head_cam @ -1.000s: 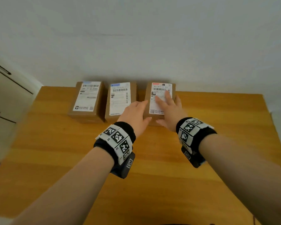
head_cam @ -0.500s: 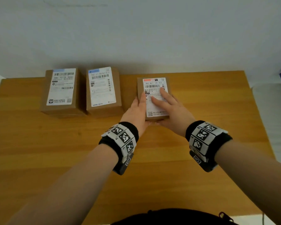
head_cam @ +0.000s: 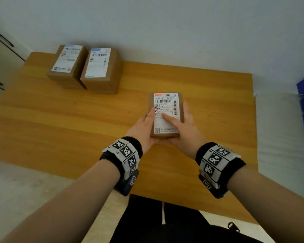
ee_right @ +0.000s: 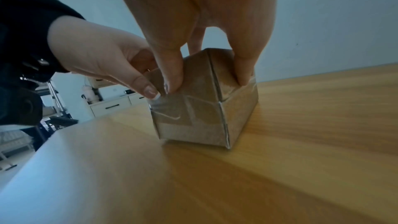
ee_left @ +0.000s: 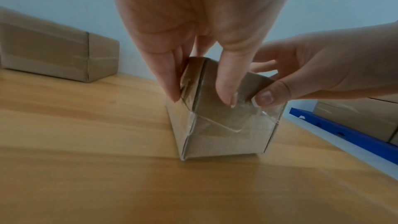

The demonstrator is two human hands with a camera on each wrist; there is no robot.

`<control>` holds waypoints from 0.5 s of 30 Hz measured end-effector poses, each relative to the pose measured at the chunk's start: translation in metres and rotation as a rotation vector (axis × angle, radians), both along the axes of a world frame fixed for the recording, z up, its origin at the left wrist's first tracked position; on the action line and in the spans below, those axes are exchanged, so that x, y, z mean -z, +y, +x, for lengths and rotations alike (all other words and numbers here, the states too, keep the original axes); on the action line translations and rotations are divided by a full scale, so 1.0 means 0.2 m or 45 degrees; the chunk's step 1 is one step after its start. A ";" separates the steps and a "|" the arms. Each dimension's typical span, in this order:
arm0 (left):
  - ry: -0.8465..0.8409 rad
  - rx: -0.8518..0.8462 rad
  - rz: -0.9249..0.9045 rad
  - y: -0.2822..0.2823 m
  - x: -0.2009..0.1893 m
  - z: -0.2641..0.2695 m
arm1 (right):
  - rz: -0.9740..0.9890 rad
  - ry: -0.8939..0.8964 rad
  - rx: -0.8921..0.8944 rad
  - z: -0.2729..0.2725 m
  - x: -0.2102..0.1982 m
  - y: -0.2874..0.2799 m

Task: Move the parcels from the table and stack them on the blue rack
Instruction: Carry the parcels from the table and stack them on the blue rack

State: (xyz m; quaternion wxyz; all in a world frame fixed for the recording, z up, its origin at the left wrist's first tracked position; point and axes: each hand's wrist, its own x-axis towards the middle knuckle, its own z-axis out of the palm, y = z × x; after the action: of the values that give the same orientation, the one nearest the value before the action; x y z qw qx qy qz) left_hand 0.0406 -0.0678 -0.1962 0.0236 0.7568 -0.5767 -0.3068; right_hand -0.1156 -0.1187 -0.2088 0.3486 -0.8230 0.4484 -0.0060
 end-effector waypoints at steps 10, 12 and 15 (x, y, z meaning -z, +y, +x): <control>-0.069 -0.002 -0.224 0.40 -0.13 -0.41 | -0.094 -0.244 0.127 -0.41 -0.13 0.40; -0.078 0.022 -0.283 0.53 -0.15 -0.49 | -0.119 -0.272 0.145 -0.50 -0.16 0.53; -0.056 0.041 -0.378 0.77 -0.17 -0.61 | -0.189 -0.289 0.167 -0.63 -0.21 0.76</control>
State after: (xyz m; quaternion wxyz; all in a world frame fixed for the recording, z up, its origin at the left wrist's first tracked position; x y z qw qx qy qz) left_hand -0.0823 0.0854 -0.1617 0.1176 0.7424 -0.6280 -0.2017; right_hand -0.2418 0.0324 -0.1658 0.3340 -0.8096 0.4572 -0.1548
